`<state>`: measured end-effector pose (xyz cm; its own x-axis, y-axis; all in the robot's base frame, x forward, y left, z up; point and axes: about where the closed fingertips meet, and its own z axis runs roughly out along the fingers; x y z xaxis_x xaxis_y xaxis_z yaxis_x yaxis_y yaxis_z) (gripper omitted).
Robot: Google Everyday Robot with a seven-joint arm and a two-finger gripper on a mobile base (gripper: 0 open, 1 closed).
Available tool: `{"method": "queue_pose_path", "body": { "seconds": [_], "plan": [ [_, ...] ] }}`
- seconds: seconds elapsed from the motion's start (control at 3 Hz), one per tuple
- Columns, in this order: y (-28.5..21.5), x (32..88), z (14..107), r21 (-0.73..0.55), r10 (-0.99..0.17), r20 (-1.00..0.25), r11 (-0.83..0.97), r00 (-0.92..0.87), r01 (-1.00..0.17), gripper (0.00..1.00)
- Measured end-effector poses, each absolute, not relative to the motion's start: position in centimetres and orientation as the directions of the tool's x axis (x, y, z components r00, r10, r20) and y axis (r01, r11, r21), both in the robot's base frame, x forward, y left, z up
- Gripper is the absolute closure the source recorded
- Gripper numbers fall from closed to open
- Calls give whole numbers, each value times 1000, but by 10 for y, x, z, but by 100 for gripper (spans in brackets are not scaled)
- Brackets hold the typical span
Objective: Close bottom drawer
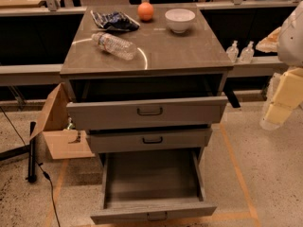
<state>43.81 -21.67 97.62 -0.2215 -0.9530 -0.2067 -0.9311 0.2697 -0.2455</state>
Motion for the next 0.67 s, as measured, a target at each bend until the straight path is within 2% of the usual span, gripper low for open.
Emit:
{"method": "queue_pose_path", "body": {
  "seconds": [0.33, 0.67],
  "plan": [
    [-217, 438, 976, -246, -953, -207, 270, -221, -931, 0],
    [-214, 436, 973, -266, -960, -203, 244, -193, -933, 19]
  ]
}}
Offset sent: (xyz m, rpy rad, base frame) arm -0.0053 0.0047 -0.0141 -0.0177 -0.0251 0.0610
